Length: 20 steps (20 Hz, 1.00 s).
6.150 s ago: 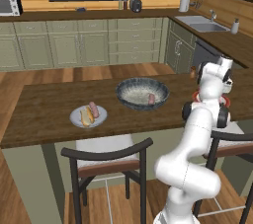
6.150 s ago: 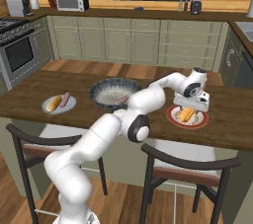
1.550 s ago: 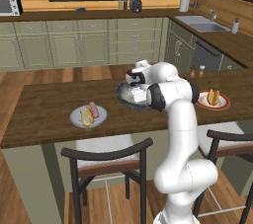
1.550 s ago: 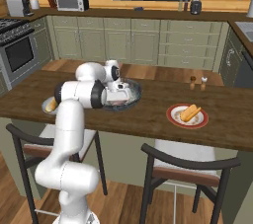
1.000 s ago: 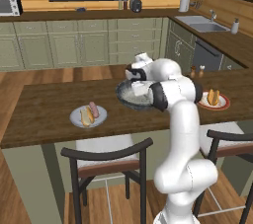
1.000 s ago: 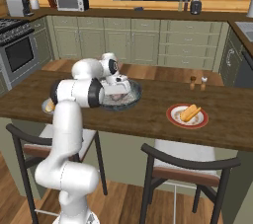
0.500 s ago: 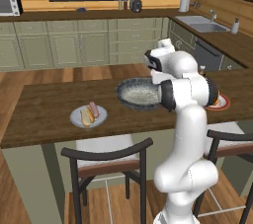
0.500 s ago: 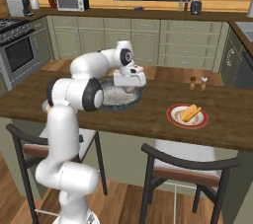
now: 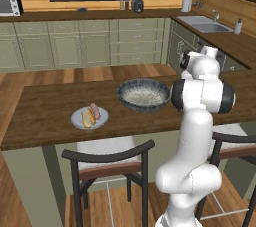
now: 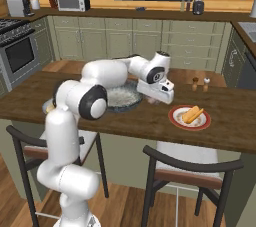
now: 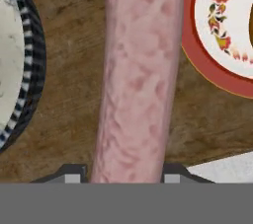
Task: Place one bun and one sausage from the bowl on each plate.
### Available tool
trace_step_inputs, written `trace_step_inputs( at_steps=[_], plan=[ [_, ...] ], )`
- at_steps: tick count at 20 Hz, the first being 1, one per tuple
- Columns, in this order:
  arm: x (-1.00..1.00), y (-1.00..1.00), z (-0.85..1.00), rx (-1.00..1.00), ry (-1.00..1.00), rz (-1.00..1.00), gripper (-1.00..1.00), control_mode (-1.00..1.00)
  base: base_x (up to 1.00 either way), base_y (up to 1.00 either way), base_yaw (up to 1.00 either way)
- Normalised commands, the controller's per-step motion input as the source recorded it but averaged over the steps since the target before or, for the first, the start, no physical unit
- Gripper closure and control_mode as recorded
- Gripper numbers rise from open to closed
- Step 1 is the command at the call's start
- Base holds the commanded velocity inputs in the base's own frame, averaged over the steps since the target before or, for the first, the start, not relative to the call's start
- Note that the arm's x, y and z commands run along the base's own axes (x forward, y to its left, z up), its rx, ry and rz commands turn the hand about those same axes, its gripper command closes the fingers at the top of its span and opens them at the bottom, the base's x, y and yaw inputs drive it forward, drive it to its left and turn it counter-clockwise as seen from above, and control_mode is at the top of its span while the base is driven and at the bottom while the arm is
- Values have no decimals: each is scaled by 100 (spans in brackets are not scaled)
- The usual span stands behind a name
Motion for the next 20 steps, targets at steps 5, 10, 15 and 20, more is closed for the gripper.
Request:
trace_step_inputs(
  at_steps=[5, 10, 15, 20],
  plan=[
    [23, -100, 28, 8, 0, 1, 100, -100, 0, 0, 0],
    [52, -78, -23, 0, 1, 5, 100, -100, 0, 0, 0],
    [43, -5, -88, -20, -2, 5, 100, -100, 0, 0, 0],
    [52, -16, -47, -3, 6, 4, 100, -100, 0, 0, 0]
  ],
)
